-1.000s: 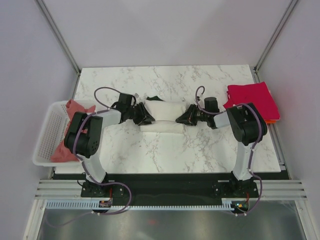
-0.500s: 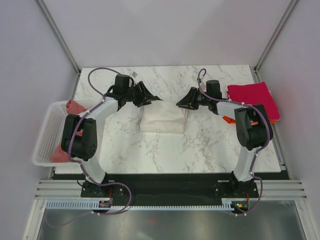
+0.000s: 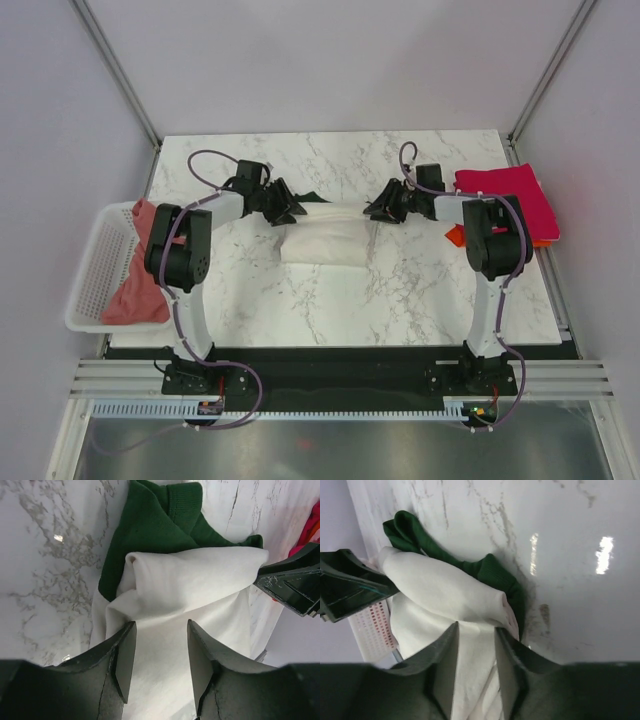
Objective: Fold and stack the t-shirts
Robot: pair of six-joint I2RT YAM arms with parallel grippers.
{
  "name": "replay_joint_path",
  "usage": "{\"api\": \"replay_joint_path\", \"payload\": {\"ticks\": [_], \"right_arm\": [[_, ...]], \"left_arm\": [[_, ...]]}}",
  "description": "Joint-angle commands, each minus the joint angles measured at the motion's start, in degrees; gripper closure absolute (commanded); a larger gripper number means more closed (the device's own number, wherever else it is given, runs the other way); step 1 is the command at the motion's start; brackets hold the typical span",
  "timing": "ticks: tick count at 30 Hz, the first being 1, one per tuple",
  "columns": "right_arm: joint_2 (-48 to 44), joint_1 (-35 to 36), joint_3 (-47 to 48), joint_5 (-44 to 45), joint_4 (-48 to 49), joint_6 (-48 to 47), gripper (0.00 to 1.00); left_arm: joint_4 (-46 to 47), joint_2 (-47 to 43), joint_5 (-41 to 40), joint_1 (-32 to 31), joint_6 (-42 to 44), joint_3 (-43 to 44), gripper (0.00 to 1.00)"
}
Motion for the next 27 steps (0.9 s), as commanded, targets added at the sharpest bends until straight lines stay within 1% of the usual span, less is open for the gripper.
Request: {"api": "replay_joint_path", "payload": {"ticks": [1,3,4,5,6,7,10,11,12,13,14,16,17,18,20,21,23,24,27], "right_arm": [[-4.9,-1.0,2.2,5.3,-7.8,-8.7,0.52],[-9.4,-1.0,2.3,8.9,-13.0,-12.0,0.44],[-11.0,-1.0,2.2,13.3,-14.8,-15.4,0.41],[-12.5,-1.0,2.2,15.8,-18.4,-16.9,0.41],[-15.6,-1.0,2.1,18.2,-20.2,-18.1,0.39],[-17.2,-1.0,1.9,23.1,-22.0,-19.8,0.39],[-22.8,-0.6,0.9,30.1,-26.8,-22.2,0.38],[-24.1,-0.3,0.9,36.0,-29.3,-22.9,0.38],[-25.6,0.1,1.1,38.5,-30.6,-23.4,0.37],[-26.2,0.9,1.3,42.1,-31.7,-24.1,0.37],[-26.5,1.3,1.6,49.5,-33.5,-25.1,0.37],[-25.9,3.1,3.1,56.4,-35.5,-26.3,0.36],[-25.3,3.8,3.8,59.5,-37.3,-27.2,0.36],[-23.7,4.6,5.1,65.7,-38.1,-27.5,0.37],[-21.7,6.7,6.4,70.1,-39.6,-28.4,0.37],[-19.3,7.3,7.8,74.3,-40.1,-28.8,0.38],[-16.3,8.8,9.8,77.7,-42.2,-29.3,0.39],[-12.9,9.2,12.2,81.9,-43.1,-29.3,0.39],[-6.9,10.1,16.5,87.3,-46.9,-29.0,0.39]], "left_arm": [[-1.3,-7.8,-4.7,0.4,4.2,-1.8,0.46],[-1.3,-11.5,-6.3,0.5,5.4,-3.8,0.42],[-1.3,-15.5,-8.2,0.4,5.9,-5.9,0.41],[-1.4,-17.3,-9.2,0.4,6.3,-7.0,0.40],[-1.4,-19.5,-11.3,0.4,6.4,-8.3,0.35],[-1.0,-22.8,-12.4,0.4,6.2,-10.9,0.31],[0.9,-27.4,-15.0,0.4,5.7,-16.2,0.21],[2.6,-29.9,-15.3,0.4,5.6,-17.7,0.18],[3.5,-30.7,-16.1,0.5,5.1,-19.0,0.13],[4.6,-31.8,-16.4,0.4,4.7,-21.7,0.12],[7.1,-33.1,-16.3,0.4,4.3,-23.1,0.12],[8.7,-34.3,-16.1,0.4,2.4,-27.3,0.11],[11.1,-34.8,-16.1,0.3,1.9,-28.7,0.11],[12.5,-36.1,-16.5,0.3,1.2,-29.9,0.11],[13.2,-37.2,-16.7,0.3,0.9,-32.2,0.11],[14.2,-38.5,-16.7,0.0,0.2,-33.5,0.12],[15.8,-40.2,-17.3,-0.7,0.1,-35.1,0.12],[16.5,-41.8,-18.4,-1.3,0.1,-36.3,0.12],[17.3,-43.3,-19.9,-1.5,0.9,-37.4,0.12]]}}
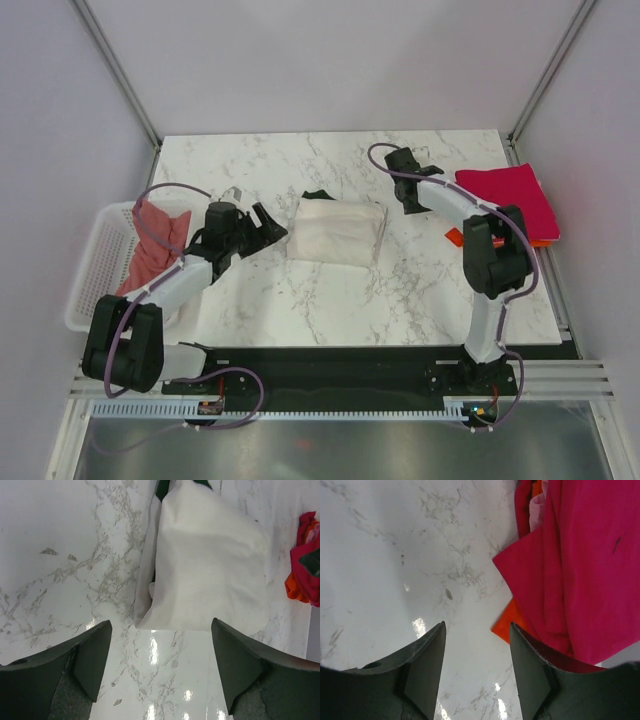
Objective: Fold and stack the t-shirts
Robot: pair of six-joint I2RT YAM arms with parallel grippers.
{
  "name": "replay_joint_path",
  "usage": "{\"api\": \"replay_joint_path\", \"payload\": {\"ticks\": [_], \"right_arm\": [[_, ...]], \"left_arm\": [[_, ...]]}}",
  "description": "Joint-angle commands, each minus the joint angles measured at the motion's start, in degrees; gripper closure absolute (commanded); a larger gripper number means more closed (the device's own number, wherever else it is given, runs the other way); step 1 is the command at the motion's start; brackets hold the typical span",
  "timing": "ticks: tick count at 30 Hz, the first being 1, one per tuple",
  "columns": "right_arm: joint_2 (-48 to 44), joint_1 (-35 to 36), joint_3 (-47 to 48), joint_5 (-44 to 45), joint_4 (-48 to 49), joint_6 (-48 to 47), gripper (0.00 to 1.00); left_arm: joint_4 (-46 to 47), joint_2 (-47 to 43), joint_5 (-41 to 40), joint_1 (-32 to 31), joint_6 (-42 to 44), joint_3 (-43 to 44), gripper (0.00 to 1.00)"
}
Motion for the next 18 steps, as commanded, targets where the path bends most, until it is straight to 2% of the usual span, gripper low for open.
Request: {"api": "replay_joint_path", "payload": {"ticks": [1,7,11,18], "right_arm": [[6.0,0.5,5.6,15.7,-6.7,-1.3,0.39],[13.1,0.3,7.9,23.1,-8.6,-1.9,0.40],[16.8,-1.0,8.3,22.2,-9.5,-1.3,0.39],[18.1,-4.0,6.0,20.6,-9.8,0.0,0.37]], "left_arm": [[6.7,-3.8,-3.4,-0.5,-0.5,-0.8,0.12],[7.1,-2.4,-2.7,-0.5,0.0,-0.5,0.13],[7.0,-1.9,-2.1,-0.5,0.0,-0.3,0.13],[7.4,-1.5,-2.0,-0.5,-0.3,-0.2,0.13]]}}
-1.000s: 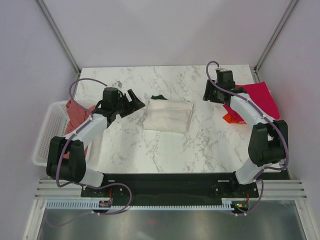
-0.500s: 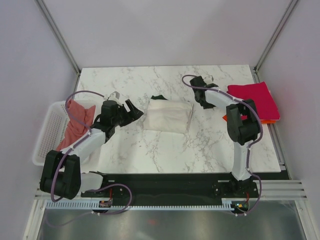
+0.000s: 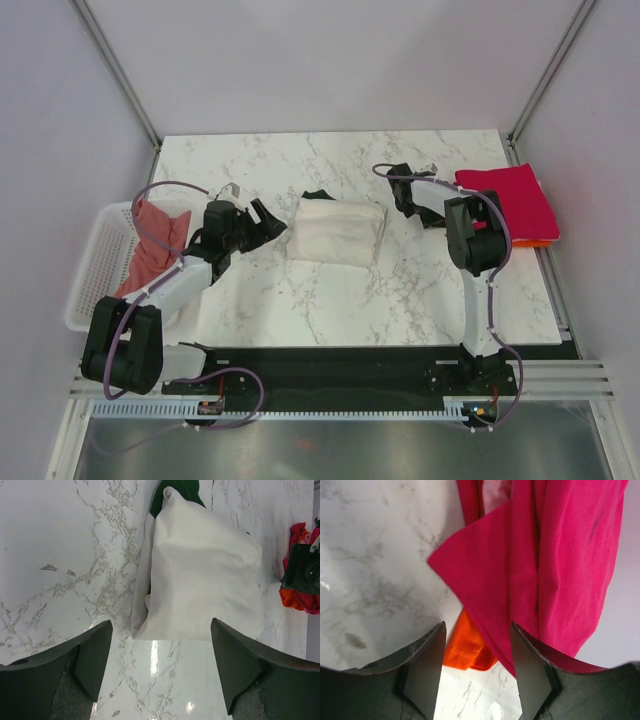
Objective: Fold and stack the t-shirts
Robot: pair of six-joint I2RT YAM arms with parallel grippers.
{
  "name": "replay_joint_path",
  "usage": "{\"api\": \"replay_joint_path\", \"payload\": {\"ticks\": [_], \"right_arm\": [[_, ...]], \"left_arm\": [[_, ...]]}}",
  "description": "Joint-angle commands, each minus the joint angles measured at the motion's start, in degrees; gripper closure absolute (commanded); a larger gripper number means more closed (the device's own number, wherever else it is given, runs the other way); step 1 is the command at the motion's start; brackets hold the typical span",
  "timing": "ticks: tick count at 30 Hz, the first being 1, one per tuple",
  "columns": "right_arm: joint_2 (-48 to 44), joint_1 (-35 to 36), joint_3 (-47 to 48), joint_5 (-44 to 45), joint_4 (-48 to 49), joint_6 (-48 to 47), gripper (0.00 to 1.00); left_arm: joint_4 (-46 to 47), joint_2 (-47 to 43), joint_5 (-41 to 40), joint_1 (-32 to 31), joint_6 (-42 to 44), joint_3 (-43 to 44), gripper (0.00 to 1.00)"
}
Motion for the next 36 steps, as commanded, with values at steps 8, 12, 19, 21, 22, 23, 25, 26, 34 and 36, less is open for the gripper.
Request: {"api": "replay_joint_path", "payload": {"ticks": [8,12,19,21,22,23,25,26,34,36], "right_arm": [[6.0,-5.4,2.5,3.5,-1.3,1.3,0.44],[5.3,-6.3,2.8,4.8,-1.6,2.6,0.67],[3.4,-5.4,1.3,1.3,-0.1,1.9,1.00],[2.7,-3.8,1.1,-0.5,0.1,2.0,1.00],[2.0,-3.1,0.8,-1.0,0.1,2.0,1.00],[1.5,-1.7,0.6,-2.5,0.1,2.5,1.00],[0.7,-0.4,0.6,-4.3,0.1,2.7,1.00],[0.6,0.2,0.7,-5.4,0.1,2.8,1.00],[-0.5,7.3,6.0,-15.1,-2.2,6.0,1.00],[-0.7,8.2,7.2,-15.8,-3.0,6.8,0.94]], "left_arm": [[2.9,-0.1,-0.4,-0.1,-0.1,0.2,0.14],[2.9,-0.3,-0.4,-0.1,0.2,0.2,0.14],[2.2,-0.6,-0.8,-0.1,0.3,0.4,0.14],[2.2,-0.5,-0.7,-0.1,0.2,0.6,0.14],[2.1,-0.5,-0.7,0.0,0.2,0.6,0.14],[1.9,-0.3,-0.7,0.0,0.2,0.8,0.15],[1.6,-0.3,-0.9,0.0,0.3,0.8,0.15],[1.6,-0.3,-1.0,0.0,0.3,0.8,0.15],[0.7,-0.1,-1.8,0.0,0.7,1.2,0.15],[0.6,0.2,-2.0,0.0,0.8,1.4,0.15]]}}
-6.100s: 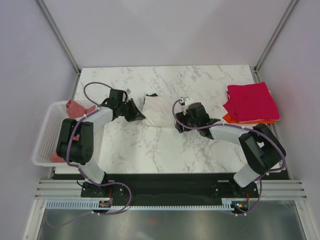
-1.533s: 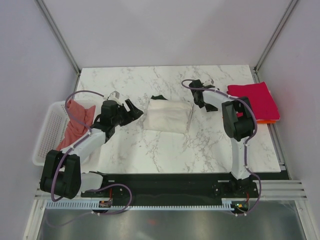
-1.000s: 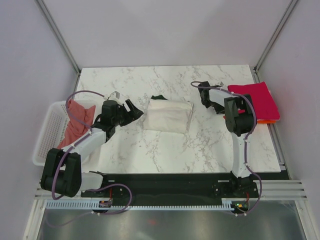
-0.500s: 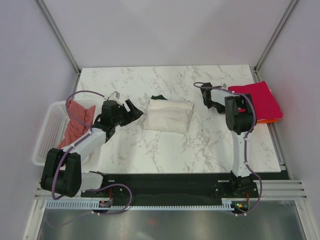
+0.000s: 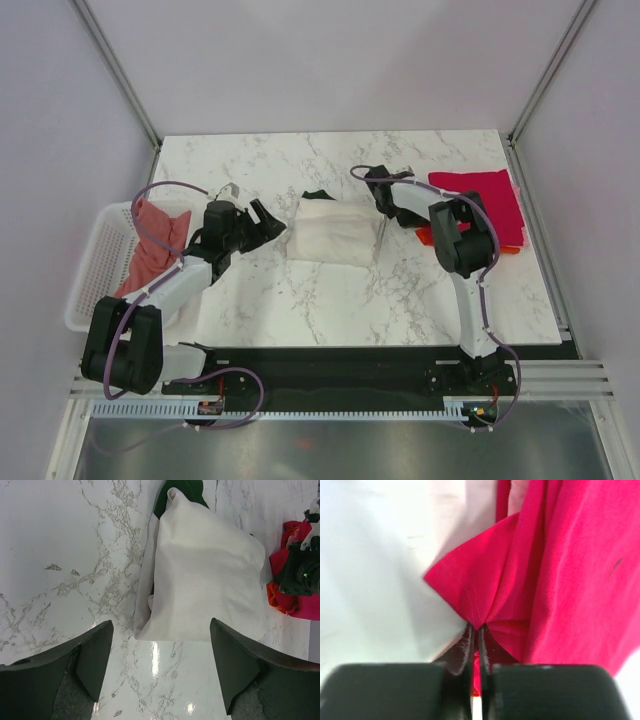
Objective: Fold and stack the t-shirts
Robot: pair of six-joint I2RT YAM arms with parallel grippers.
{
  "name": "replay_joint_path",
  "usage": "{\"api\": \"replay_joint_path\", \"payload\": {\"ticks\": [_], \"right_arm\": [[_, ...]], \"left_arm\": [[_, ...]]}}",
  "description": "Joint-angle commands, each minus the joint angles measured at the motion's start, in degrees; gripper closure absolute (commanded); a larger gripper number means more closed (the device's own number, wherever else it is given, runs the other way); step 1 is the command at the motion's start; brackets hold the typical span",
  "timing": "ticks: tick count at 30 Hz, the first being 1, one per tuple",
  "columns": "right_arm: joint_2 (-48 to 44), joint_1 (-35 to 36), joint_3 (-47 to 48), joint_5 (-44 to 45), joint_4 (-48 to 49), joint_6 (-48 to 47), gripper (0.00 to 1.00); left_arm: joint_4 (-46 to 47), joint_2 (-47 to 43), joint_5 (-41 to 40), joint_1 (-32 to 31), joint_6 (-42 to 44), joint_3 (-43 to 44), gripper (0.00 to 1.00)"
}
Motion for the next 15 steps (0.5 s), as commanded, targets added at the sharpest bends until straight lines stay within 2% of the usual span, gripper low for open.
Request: {"api": "replay_joint_path", "payload": {"ticks": [1,2,4,8,10,12,13,15], "right_arm": [[-3.3,2.6,4.0,-9.1,-0.1,3.9,0.89],[-3.6,2.6,4.5,-10.2,-0.2,4.0,0.78],[-5.0,2.6,5.4,-11.9,-0.4,4.0,0.74],[-8.1,3.1,6.3,-15.4,-0.4,4.2,0.58],[-10.1,4.0,6.9,-17.9,0.1,3.4,0.55],[-11.9,5.8,7.0,-19.0,1.6,1.5,0.52],[-12.4,6.4,7.1,-18.8,2.1,0.7,0.48],[-14.0,8.0,6.6,-18.6,3.8,-0.3,0.40]], "left_arm": [[0.8,0.2,-1.4,0.0,0.8,1.4,0.15],[0.7,0.4,-1.5,0.0,0.8,1.4,0.15],[0.7,0.4,-1.6,0.0,1.0,1.4,0.15],[0.4,-0.3,-2.6,0.0,1.3,1.4,0.14],[0.2,-0.5,-3.5,0.0,1.2,1.2,0.13],[0.2,-1.0,-4.8,0.0,1.0,0.7,0.08],[0.2,-1.1,-5.1,0.0,0.4,0.4,0.01],[0.2,-1.0,-5.8,0.1,0.6,0.5,0.00]]}}
